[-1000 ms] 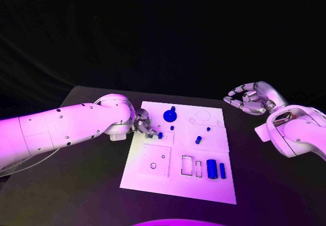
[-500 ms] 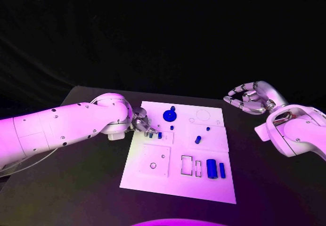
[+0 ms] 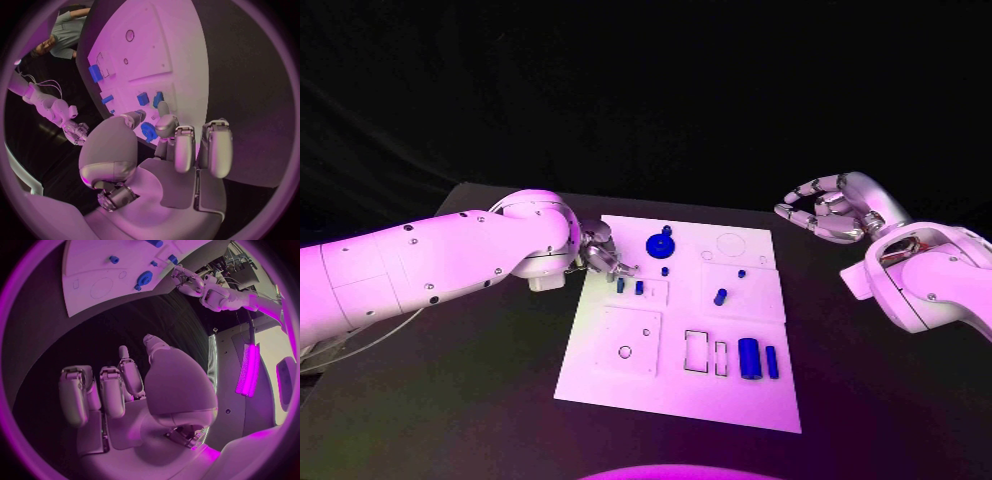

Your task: Assemble the parts on the task board

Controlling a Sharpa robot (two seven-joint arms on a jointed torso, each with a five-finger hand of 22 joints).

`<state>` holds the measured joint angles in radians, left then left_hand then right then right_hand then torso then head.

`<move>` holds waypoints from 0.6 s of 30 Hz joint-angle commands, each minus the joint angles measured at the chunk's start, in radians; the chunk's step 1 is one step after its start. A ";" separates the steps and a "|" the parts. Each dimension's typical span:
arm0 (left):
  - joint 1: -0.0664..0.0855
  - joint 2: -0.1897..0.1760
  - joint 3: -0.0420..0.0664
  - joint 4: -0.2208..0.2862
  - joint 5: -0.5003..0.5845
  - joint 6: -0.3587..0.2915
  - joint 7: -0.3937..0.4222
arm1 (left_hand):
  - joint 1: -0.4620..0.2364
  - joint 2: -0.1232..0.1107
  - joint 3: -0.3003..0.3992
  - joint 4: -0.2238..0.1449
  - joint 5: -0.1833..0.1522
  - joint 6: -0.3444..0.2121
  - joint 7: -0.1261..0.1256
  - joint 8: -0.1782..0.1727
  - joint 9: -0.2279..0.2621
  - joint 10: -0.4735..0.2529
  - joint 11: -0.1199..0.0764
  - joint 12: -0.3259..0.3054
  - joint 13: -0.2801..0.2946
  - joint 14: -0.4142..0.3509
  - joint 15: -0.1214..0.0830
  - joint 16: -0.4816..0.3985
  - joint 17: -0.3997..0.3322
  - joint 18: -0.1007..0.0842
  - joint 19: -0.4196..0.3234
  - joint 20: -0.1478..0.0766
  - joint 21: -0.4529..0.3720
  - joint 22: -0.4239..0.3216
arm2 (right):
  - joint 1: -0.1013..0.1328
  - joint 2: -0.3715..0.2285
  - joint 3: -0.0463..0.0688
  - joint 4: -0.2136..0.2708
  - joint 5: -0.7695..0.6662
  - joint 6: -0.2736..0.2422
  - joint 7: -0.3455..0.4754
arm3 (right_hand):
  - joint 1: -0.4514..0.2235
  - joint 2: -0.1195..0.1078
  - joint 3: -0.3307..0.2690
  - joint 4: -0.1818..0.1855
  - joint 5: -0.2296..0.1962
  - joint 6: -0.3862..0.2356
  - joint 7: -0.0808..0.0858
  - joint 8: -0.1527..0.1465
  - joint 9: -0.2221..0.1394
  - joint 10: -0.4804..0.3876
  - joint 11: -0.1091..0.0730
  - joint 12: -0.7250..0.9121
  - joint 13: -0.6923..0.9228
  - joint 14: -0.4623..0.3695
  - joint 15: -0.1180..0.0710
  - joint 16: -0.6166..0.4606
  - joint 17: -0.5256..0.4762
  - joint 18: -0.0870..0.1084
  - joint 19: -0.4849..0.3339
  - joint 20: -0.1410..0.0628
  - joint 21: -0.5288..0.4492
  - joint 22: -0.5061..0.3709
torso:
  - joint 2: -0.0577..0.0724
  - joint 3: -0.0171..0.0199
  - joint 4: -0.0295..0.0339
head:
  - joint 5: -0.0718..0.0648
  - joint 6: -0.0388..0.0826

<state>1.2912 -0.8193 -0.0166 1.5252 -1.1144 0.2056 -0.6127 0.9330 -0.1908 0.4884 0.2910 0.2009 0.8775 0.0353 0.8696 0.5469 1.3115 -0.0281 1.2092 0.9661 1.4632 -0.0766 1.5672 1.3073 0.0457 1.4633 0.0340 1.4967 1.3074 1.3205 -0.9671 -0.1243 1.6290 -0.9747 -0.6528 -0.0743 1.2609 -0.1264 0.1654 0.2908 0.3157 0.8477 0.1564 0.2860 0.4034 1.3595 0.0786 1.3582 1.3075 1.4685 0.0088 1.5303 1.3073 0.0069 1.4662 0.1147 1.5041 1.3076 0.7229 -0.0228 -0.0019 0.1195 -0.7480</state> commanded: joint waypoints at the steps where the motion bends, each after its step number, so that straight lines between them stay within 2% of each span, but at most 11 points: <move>1: 0.011 0.005 0.003 -0.007 0.015 -0.005 0.003 | 0.008 0.001 -0.013 0.001 0.000 -0.012 0.006 -0.009 -0.003 -0.018 0.001 -0.016 -0.020 0.105 -0.004 -0.001 0.255 -0.006 -0.012 0.000 -0.011 0.114 | -0.001 0.001 0.000 -0.001 -0.012 0.008 0.006 | -0.008 -0.001 -0.005 0.000 0.004 0.006 0.000 0.005 0.001 0.001 -0.005 0.000 0.016 0.076 -0.007 -0.007 0.149 0.013 0.057 -0.006 -0.003 0.212 | 0.000 -0.0003 0.0000 | 0.001 0.000; 2: 0.016 0.008 0.004 -0.015 0.019 0.003 0.002 | 0.013 0.001 -0.022 0.001 0.001 -0.028 0.013 -0.018 -0.007 -0.042 0.008 -0.039 -0.052 0.100 0.001 -0.009 0.241 -0.001 -0.028 0.001 -0.023 0.094 | -0.001 0.001 0.000 -0.001 -0.012 0.008 0.006 | -0.008 -0.001 -0.005 0.000 0.004 0.006 0.000 0.005 0.001 0.001 -0.005 0.000 0.016 0.076 -0.007 -0.007 0.149 0.013 0.057 -0.006 -0.003 0.212 | 0.000 -0.0002 0.0004 | 0.001 0.000; 3: 0.022 0.013 0.004 -0.026 0.022 0.020 0.001 | 0.014 0.002 -0.024 0.001 0.001 -0.032 0.015 -0.020 -0.008 -0.045 0.009 -0.042 -0.056 0.100 0.002 -0.010 0.240 0.000 -0.030 0.002 -0.025 0.092 | -0.001 0.001 0.000 -0.001 -0.012 0.008 0.006 | -0.008 -0.001 -0.005 0.000 0.004 0.006 0.000 0.005 0.001 0.001 -0.005 0.000 0.016 0.076 -0.007 -0.007 0.149 0.013 0.057 -0.006 -0.003 0.212 | -0.001 0.0000 0.0011 | 0.001 -0.001; 4: 0.028 0.019 0.005 -0.036 0.024 0.044 0.000 | 0.020 0.005 -0.029 0.001 0.002 -0.056 0.025 -0.038 -0.016 -0.069 0.018 -0.065 -0.087 0.097 0.009 -0.015 0.232 0.003 -0.041 0.004 -0.034 0.079 | -0.001 0.001 0.000 -0.002 -0.012 0.008 0.006 | -0.008 -0.001 -0.005 0.000 0.004 0.006 0.000 0.005 0.001 0.001 -0.005 0.000 0.016 0.076 -0.007 -0.007 0.149 0.013 0.057 -0.006 -0.003 0.212 | -0.001 0.0001 0.0014 | 0.001 -0.001; 6: 0.037 0.032 0.005 -0.059 0.026 0.095 -0.003 | 0.042 0.012 -0.033 0.000 0.003 -0.069 0.036 -0.057 -0.027 -0.089 0.029 -0.082 -0.112 0.095 0.019 -0.020 0.225 0.006 -0.049 0.011 -0.041 0.068 | -0.001 0.002 0.000 -0.003 -0.012 0.008 0.006 | -0.008 -0.001 -0.005 0.000 0.004 0.006 0.000 0.005 0.001 0.001 -0.005 0.000 0.016 0.076 -0.007 -0.007 0.149 0.013 0.057 -0.006 -0.003 0.212 | -0.001 0.0003 0.0024 | 0.001 -0.001; 8: 0.048 0.057 0.005 -0.096 0.029 0.166 -0.006 | 0.079 0.016 -0.033 -0.001 0.003 -0.093 0.054 -0.095 -0.046 -0.133 0.043 -0.121 -0.166 0.085 0.031 -0.036 0.199 0.014 -0.075 0.021 -0.063 0.037 | -0.001 0.003 0.000 -0.004 -0.012 0.009 0.006 | -0.008 -0.001 -0.005 0.000 0.004 0.006 0.000 0.005 0.001 0.001 -0.005 0.000 0.016 0.076 -0.007 -0.007 0.149 0.013 0.057 -0.006 -0.003 0.212 | -0.001 0.0001 0.0024 | 0.001 -0.001; 14: 0.066 0.108 0.005 -0.172 0.048 0.279 -0.010 | 0.100 0.023 -0.031 -0.003 0.005 -0.093 0.059 -0.111 -0.054 -0.136 0.049 -0.120 -0.165 0.086 0.037 -0.034 0.202 0.013 -0.075 0.028 -0.064 0.038 | -0.001 0.006 0.000 -0.007 -0.013 0.009 0.005 | -0.007 0.000 -0.005 0.000 0.005 0.006 -0.001 0.005 0.001 0.001 -0.005 0.000 0.016 0.076 -0.007 -0.006 0.150 0.013 0.057 -0.006 -0.003 0.212 | 0.000 -0.0001 -0.0019 | 0.004 -0.001; 18: 0.082 0.148 -0.001 -0.237 0.070 0.360 -0.014 | 0.111 0.023 -0.030 -0.004 0.006 -0.095 0.062 -0.121 -0.060 -0.138 0.051 -0.120 -0.167 0.086 0.039 -0.033 0.203 0.013 -0.074 0.030 -0.064 0.039 | -0.001 0.009 0.000 -0.010 -0.013 0.009 0.005 | -0.007 0.000 -0.005 0.000 0.005 0.006 -0.001 0.005 0.001 0.001 -0.005 0.000 0.016 0.076 -0.007 -0.006 0.150 0.013 0.057 -0.006 -0.003 0.212 | 0.000 0.0011 0.0000 | 0.003 -0.001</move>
<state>1.3667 -0.6803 -0.0174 1.3016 -1.0795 0.4358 -0.6197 1.0333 -0.1671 0.4607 0.2882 0.2009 0.7834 0.0934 0.7508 0.4874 1.1756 0.0216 1.0913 0.8002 1.4632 -0.0442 1.5334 1.3073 0.0457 1.3914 0.0588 1.4357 1.3074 1.3203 -0.9601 -0.1243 1.6199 -0.9756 -0.6528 -0.0743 1.2609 -0.1264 0.1654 0.2908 0.3158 0.8477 0.1564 0.2860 0.4032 1.3595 0.0786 1.3582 1.3074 1.4685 0.0088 1.5303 1.3081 0.0069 1.4662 0.1147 1.5041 1.3073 0.7224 -0.0224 -0.0025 0.1228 -0.7492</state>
